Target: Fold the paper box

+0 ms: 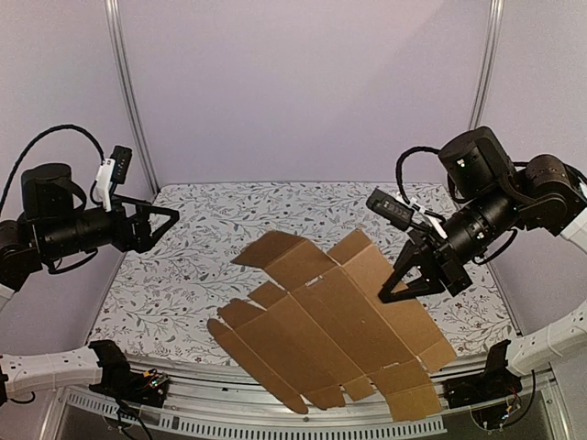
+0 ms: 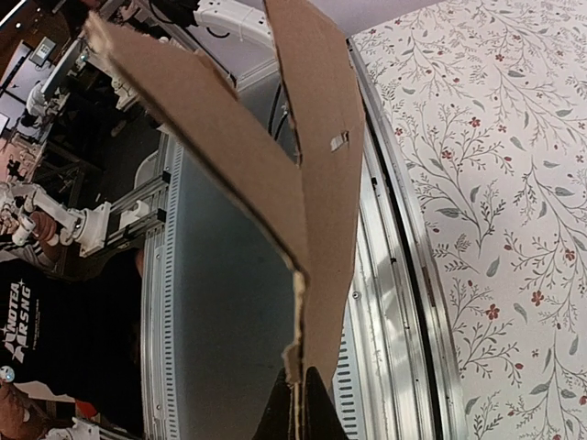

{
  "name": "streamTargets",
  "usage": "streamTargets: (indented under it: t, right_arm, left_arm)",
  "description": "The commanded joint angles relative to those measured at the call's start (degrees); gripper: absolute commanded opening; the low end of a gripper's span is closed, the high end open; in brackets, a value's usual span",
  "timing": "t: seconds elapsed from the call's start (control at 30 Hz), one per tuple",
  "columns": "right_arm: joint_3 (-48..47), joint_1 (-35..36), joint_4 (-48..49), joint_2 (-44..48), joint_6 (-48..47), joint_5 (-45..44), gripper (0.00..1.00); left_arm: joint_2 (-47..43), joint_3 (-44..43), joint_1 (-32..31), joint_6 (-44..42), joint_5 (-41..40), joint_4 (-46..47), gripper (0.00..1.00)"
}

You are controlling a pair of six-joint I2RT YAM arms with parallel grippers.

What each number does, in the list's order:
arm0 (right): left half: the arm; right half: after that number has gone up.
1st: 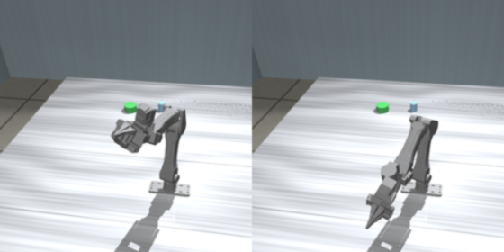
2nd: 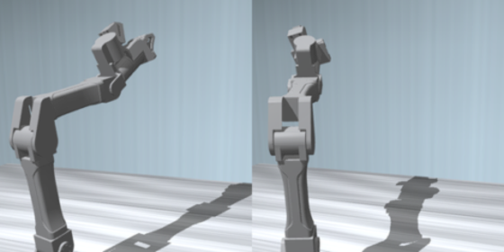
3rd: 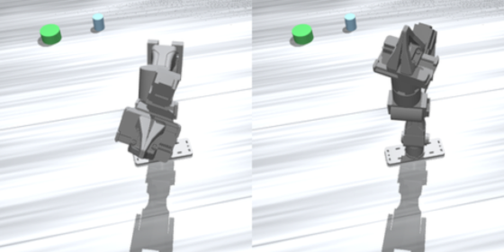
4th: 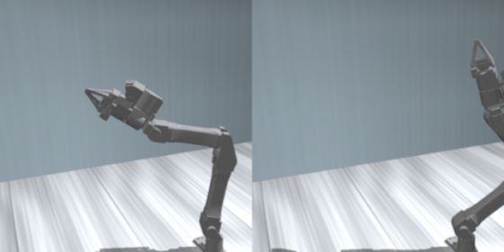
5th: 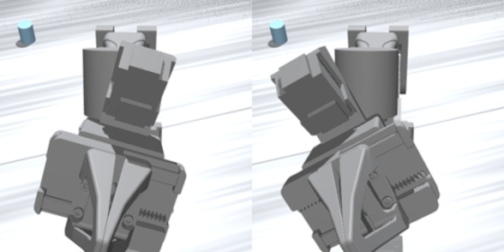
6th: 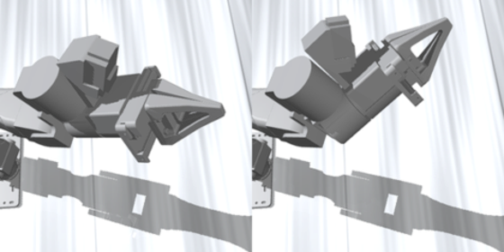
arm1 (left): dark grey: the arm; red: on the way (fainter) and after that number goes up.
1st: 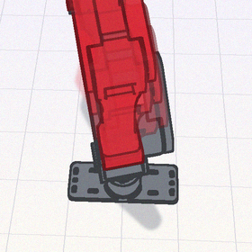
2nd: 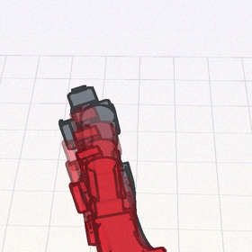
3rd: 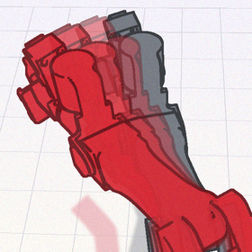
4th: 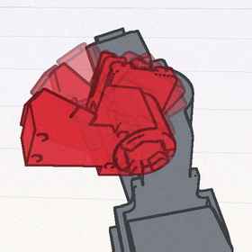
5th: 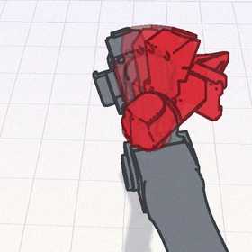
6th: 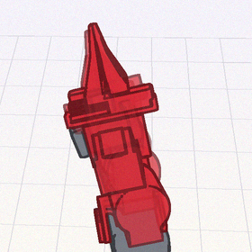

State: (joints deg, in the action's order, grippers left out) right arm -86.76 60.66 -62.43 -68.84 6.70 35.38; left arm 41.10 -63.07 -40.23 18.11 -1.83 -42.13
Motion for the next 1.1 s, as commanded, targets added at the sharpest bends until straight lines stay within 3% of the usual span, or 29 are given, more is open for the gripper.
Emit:
streamTargets:
  t: [0.0, 0.23, 0.47, 0.73, 1.07]
  right_arm:
    - [-1.05, 3.2, -3.42, -0.25, -1.37, 5.24, 0.0]
    - [0.23, 3.97, -6.71, -3.13, -2.56, 1.6, 0.0]
    - [1.41, 4.02, -9.81, -14.2, -5.41, -13.65, 0.0]
    - [-4.33, 4.05, -9.9, -23.98, -10.59, -28.75, 0.0]
    - [-9.21, 4.21, -6.41, -32.08, -21.73, -38.35, 0.0]
  left_arm:
    - [0.16, -1.08, -0.11, -1.25, 1.14, 1.04, 1.0]
    - [0.41, 0.3, -0.11, -0.79, 1.38, 1.64, 1.0]
    - [1.53, 1.92, -0.11, 0.08, 3.74, 2.03, 1.0]
    - [2.29, 5.22, -0.11, 1.69, 5.75, 3.18, 1.0]
    - [4.1, 12.64, -0.56, 8.55, 13.16, 9.57, 0.99]
